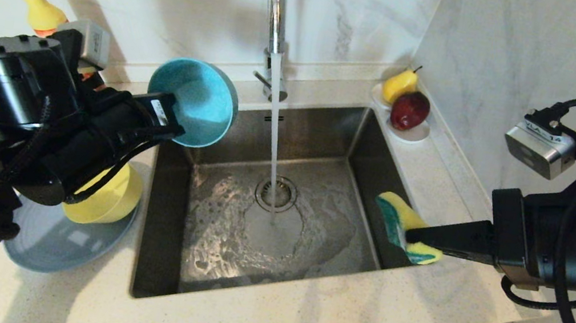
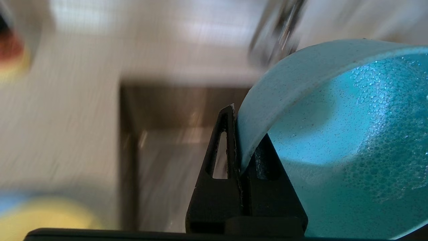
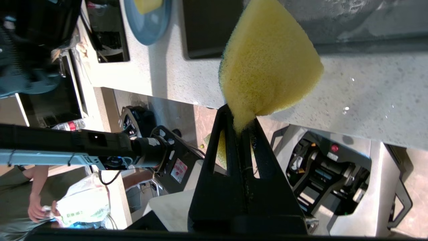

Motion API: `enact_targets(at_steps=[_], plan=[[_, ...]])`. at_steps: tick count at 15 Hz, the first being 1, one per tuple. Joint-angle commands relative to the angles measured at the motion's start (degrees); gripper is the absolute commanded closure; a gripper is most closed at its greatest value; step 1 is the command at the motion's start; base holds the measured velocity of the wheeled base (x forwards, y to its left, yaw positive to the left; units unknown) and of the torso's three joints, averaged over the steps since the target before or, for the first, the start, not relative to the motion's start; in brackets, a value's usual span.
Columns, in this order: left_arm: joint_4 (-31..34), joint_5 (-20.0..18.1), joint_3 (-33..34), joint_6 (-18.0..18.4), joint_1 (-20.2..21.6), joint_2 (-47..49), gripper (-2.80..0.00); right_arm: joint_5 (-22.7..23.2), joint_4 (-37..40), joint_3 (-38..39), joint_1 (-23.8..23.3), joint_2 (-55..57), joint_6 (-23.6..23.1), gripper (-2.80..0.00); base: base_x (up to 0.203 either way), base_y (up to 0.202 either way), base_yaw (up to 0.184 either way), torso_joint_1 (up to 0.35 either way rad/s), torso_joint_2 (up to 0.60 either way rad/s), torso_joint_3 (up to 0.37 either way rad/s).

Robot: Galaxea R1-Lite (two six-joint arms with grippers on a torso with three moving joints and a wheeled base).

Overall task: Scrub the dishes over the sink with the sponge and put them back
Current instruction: Rinse the bowl, then place the bowl on the table

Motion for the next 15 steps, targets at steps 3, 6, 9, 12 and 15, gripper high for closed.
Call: enact_targets(at_steps=[3,6,9,12,15], plan=[[35.4,-2.4,-7.6,-5.1,0.0,-7.1,0.0,0.2,0.1,1.4,-1.2,-0.9,0.2,0.0,0.0,0.0,0.0,0.0,0.0,0.0],[60.0,-8.0,-22.3,-12.8,0.1,-8.4,0.0,0.2,0.1,2.6,-1.6,-2.0,0.1,0.0,0.0,0.0,0.0,0.0,0.0,0.0],[77.1,-12.1,-32.5,-17.6,0.3,-10.2,0.0,0.2,0.1,3.9,-2.3,-3.2,0.1,0.0,0.0,0.0,0.0,0.0,0.0,0.0],[80.6,-11.9,-35.9,-19.9,3.9,-11.2,0.0,0.2,0.1,4.6,-3.2,-3.6,0.0,0.0,0.0,0.0,0.0,0.0,0.0,0.0],[83.1,-13.2,-38.1,-22.1,11.4,-12.0,0.0,0.7,0.1,4.9,-4.3,-4.1,-0.2,0.0,0.0,0.0,0.0,0.0,0.0,0.0]])
